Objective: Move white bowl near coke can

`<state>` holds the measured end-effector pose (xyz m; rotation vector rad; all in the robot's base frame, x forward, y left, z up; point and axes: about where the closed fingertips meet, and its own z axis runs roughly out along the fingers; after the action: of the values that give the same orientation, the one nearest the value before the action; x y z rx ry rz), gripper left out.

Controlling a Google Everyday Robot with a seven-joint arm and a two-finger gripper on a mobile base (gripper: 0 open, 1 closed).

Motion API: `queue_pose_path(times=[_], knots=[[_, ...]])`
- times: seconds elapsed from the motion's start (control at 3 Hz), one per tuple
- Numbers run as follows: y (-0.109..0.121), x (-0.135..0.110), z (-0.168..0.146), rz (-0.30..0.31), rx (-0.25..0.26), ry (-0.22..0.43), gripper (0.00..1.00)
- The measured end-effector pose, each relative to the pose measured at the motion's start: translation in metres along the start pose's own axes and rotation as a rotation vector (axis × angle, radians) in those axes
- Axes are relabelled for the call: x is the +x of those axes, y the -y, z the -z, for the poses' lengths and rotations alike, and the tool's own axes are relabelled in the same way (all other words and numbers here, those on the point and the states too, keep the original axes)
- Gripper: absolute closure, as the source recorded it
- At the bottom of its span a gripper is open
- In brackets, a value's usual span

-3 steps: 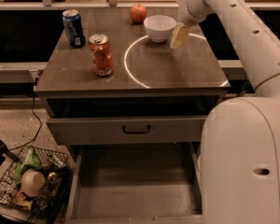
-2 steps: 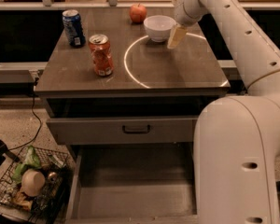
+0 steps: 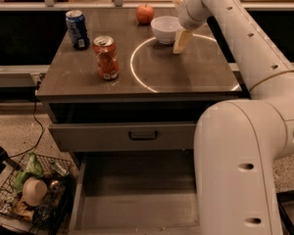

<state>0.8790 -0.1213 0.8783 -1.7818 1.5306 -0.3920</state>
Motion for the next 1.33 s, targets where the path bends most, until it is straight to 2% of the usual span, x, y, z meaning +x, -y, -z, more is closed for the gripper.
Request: queue_pose_path(times=[0.33, 1.0, 1.33], knots=[[-0.0011, -0.0024, -0.0050, 0.021, -0.008, 0.002, 0.13], [-0.0025, -0.0038, -0.0079, 0.024, -0.014, 0.003, 0.59], [-0.0053, -0.0053, -0.0122, 0.030, -0.024, 0.000, 0.91]])
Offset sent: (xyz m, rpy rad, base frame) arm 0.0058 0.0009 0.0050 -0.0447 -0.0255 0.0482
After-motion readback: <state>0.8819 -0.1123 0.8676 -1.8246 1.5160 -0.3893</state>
